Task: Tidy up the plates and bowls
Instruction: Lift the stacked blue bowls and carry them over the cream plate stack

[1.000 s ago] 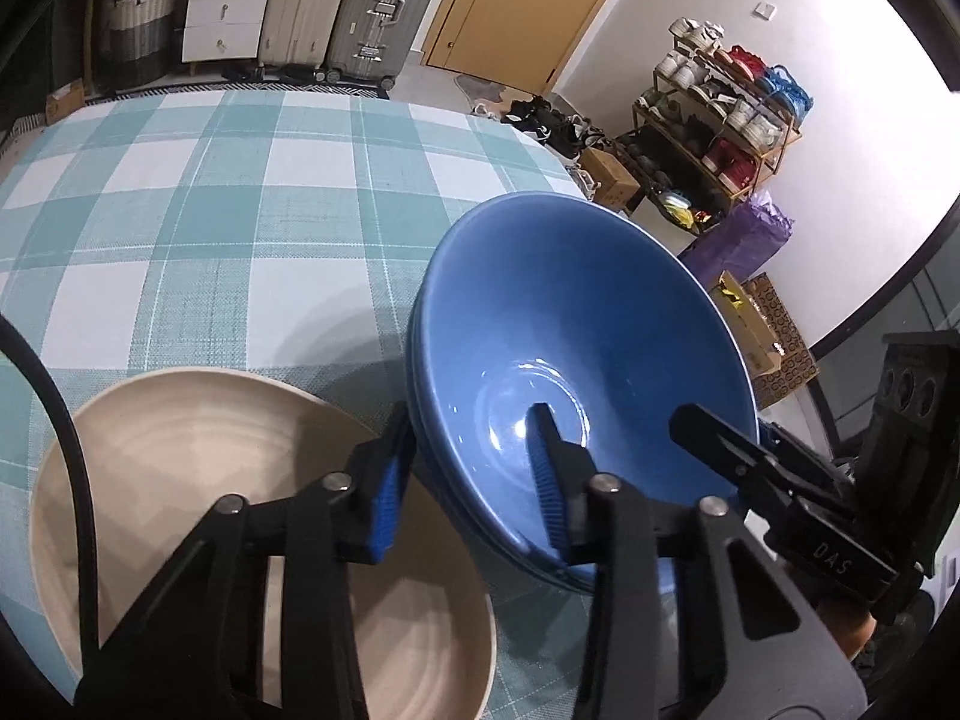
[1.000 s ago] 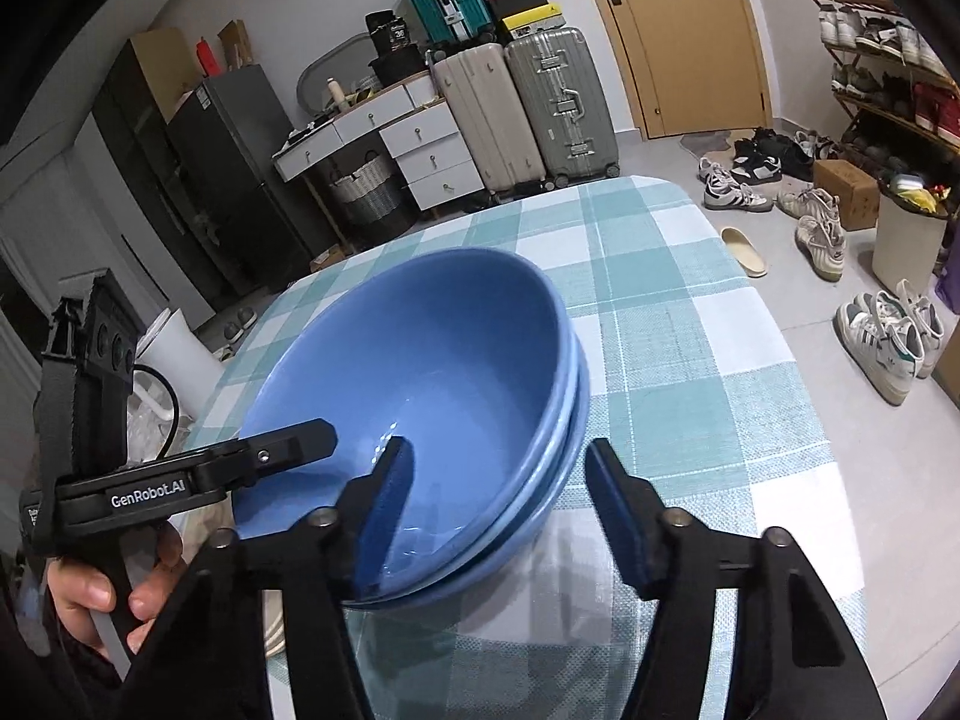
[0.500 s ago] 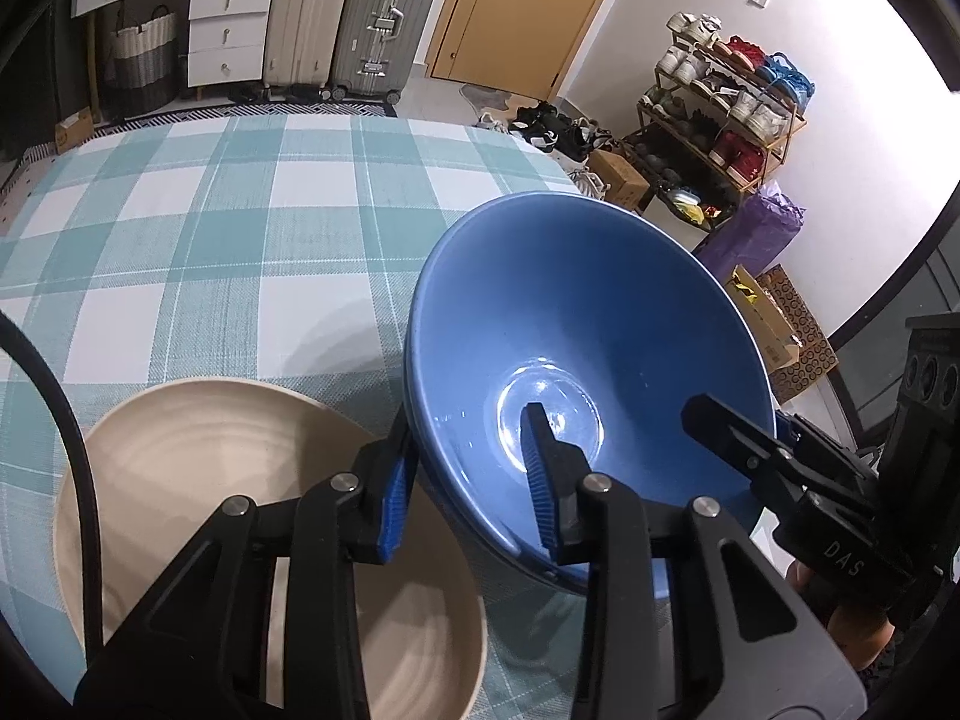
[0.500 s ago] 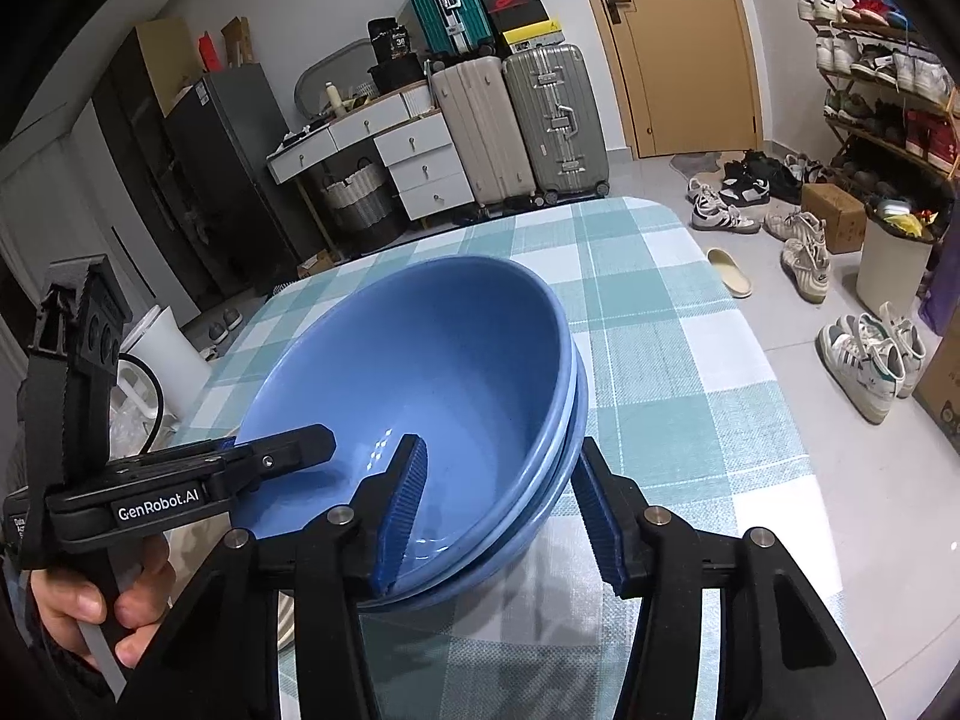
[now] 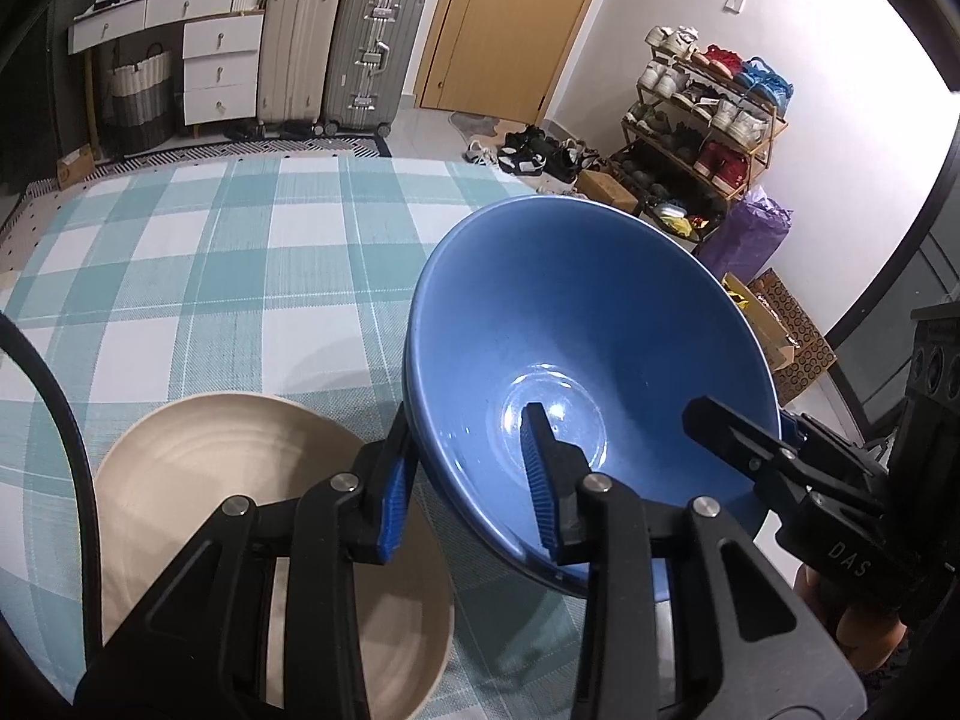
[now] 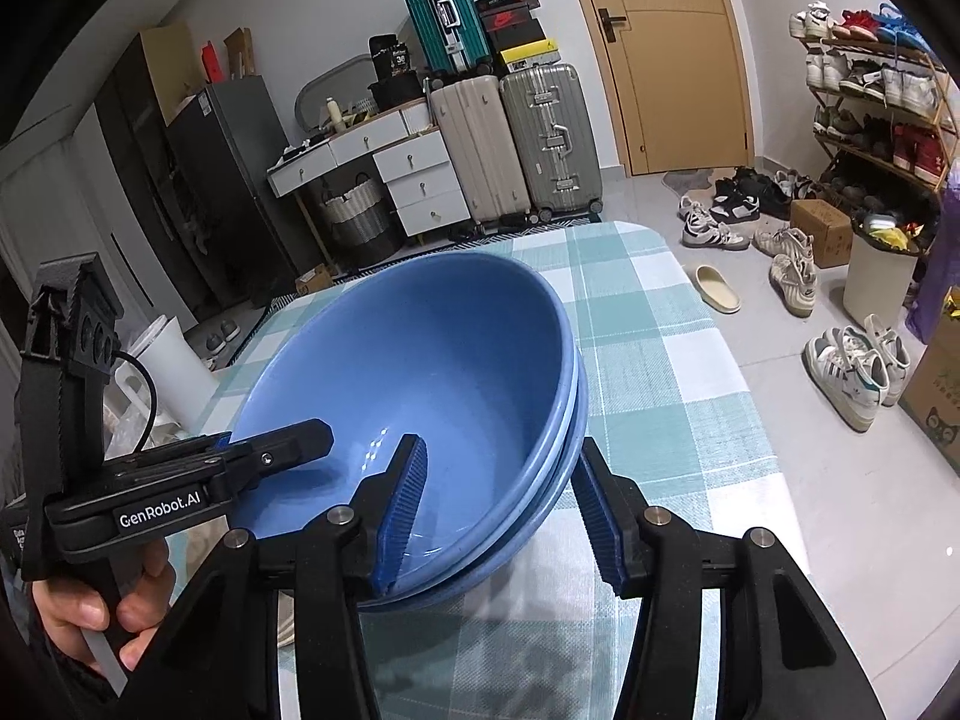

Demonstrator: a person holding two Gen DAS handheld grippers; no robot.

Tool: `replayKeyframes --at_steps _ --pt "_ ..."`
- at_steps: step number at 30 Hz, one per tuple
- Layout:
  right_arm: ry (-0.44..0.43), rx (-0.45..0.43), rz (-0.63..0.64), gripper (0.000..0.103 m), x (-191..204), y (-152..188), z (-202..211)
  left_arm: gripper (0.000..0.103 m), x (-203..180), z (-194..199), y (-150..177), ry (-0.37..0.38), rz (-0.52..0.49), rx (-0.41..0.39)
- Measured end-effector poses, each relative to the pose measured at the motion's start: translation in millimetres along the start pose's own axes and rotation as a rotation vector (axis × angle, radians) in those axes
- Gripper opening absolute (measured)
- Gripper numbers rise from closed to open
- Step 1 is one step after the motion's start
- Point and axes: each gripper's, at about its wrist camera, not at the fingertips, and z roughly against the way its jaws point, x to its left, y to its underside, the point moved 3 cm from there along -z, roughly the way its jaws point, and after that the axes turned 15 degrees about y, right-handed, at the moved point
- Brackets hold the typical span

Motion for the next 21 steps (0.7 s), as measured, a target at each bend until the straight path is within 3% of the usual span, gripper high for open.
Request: replayKeyframes --at_steps 21 --pt "-0.036 -0.059 0.069 0.051 53.6 0.4 55.5 0.031 -5.0 97.4 25.5 -0.036 0.006 -0.099"
